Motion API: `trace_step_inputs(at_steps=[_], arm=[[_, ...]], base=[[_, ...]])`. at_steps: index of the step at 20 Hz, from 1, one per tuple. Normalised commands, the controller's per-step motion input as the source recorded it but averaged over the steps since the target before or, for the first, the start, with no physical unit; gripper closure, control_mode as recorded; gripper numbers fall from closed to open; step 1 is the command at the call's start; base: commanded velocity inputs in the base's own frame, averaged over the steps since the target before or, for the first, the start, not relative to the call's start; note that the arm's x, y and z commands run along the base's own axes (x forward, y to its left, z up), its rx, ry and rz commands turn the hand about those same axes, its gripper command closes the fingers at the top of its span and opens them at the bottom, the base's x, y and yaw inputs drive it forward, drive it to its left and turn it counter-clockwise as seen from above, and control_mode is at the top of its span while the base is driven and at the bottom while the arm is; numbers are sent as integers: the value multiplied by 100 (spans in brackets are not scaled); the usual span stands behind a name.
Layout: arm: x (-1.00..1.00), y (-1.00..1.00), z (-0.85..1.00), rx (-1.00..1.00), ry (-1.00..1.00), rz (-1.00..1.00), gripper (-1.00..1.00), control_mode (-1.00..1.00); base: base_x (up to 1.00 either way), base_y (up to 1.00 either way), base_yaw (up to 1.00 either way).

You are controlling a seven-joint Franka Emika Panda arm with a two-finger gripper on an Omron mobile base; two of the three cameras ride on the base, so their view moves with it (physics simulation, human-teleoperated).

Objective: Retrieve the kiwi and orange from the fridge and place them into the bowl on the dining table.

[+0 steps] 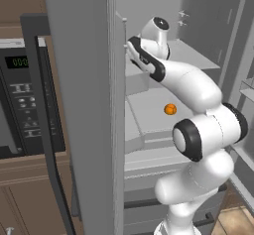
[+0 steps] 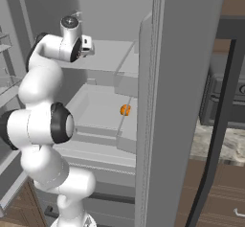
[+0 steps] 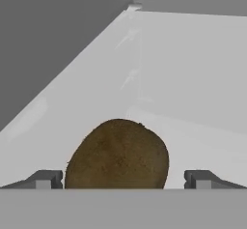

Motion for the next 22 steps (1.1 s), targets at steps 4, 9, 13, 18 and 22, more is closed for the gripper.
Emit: trace_step_inputs(at_steps=[4, 9, 13, 18, 22], arm=[[11, 15, -16, 0, 0, 0, -100, -100], [11, 13, -14, 0, 0, 0, -100, -100], [10, 10, -12, 0, 0, 0, -100, -100], [5, 10, -13, 0, 2, 0, 100, -100], [6, 4, -4, 0, 3, 0, 100, -100]], base=[[0, 0, 0], [0, 0, 0], [0, 0, 0], [0, 0, 0], [0, 0, 0]])
